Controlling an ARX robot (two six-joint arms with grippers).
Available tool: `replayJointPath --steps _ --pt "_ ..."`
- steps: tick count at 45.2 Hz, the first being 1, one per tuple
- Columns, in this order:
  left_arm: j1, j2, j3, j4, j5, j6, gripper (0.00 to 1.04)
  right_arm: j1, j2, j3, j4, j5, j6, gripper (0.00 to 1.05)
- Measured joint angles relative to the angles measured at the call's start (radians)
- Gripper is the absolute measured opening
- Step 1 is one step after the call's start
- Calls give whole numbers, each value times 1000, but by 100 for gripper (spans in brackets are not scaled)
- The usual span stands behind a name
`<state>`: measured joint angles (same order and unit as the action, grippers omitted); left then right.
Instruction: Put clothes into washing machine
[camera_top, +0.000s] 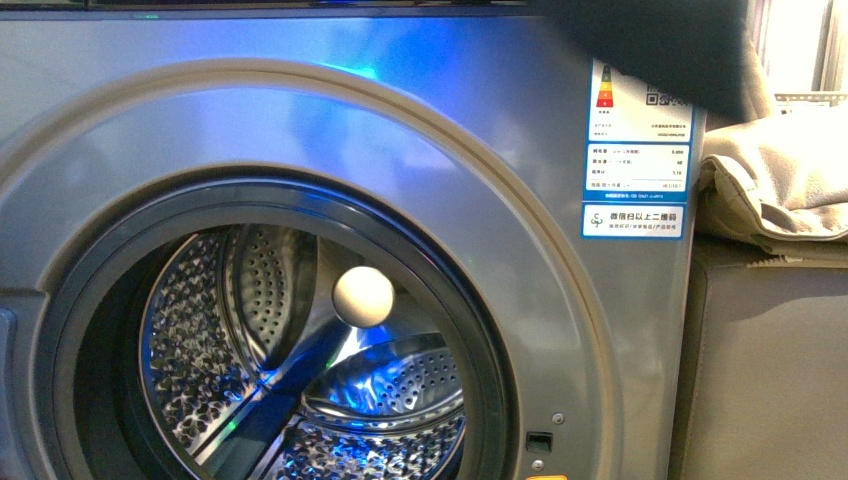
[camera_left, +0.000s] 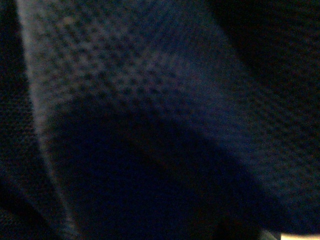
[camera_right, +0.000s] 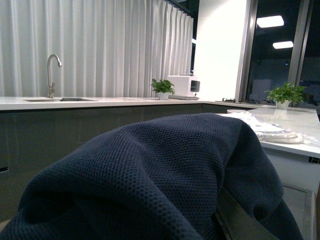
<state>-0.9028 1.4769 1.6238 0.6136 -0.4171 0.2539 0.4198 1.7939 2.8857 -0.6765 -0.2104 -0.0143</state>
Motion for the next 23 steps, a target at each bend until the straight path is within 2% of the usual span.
replayJointPath --steps 10,11,12,14,17,19,20,21,23 --pt "19 -2 0 0 -4 -16 9 0 2 0 0 0 0 11" --pt "20 -2 0 0 -5 -19 9 0 2 0 0 0 -4 25" --pt "21 -2 0 0 -8 -20 9 0 2 0 0 0 -4 25" --pt "24 -2 0 0 -10 -23 9 0 2 1 0 0 -5 38" --pt "29 -2 -2 0 -11 -33 9 0 2 1 0 0 -5 44" --pt "35 -4 -6 -1 -14 -43 9 0 2 3 0 0 -5 59" --pt "37 -6 -8 -1 -16 -48 9 0 2 3 0 0 -5 59" --pt "40 -7 -11 -2 -17 -50 9 0 2 4 0 0 -6 65" --pt "44 -11 -15 -6 -19 -57 9 0 2 4 0 0 -6 65"
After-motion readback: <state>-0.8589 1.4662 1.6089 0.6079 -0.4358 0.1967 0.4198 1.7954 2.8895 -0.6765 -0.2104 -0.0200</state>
